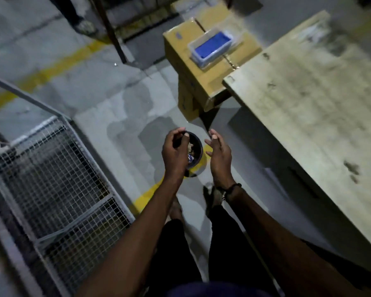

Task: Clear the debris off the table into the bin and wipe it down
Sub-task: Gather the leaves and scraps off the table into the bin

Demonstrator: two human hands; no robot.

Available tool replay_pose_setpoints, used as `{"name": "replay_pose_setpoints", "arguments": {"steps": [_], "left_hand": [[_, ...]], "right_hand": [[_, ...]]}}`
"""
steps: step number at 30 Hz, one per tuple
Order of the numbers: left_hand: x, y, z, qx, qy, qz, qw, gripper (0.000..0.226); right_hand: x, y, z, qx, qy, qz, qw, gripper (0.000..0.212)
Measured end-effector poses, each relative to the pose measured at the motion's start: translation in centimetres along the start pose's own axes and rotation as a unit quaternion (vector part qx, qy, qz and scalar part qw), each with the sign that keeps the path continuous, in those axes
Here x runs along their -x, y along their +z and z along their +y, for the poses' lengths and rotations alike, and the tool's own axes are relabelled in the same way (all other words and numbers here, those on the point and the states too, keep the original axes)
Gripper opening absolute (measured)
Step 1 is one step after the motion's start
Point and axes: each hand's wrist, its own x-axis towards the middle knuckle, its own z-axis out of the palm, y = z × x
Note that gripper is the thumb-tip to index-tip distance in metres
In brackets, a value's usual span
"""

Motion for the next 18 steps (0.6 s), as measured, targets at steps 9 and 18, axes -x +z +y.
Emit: {"name": "replay_pose_setpoints", "arguments": {"steps": [9, 18], "left_hand": [[10.4, 5.8, 10.3, 0.018, 0.068, -0.144, 0.987, 0.017], [19.4, 18.3, 11.4, -0.009, 0.119, -0.286, 0.951, 0.020]], "right_hand": [[8.3, -12.8, -8.2, -0.052, -0.049, 0.098, 0.993, 0.040], [12.0, -30.3, -5.6, -0.054, -0.070, 0.279, 0.956, 0.035]]}}
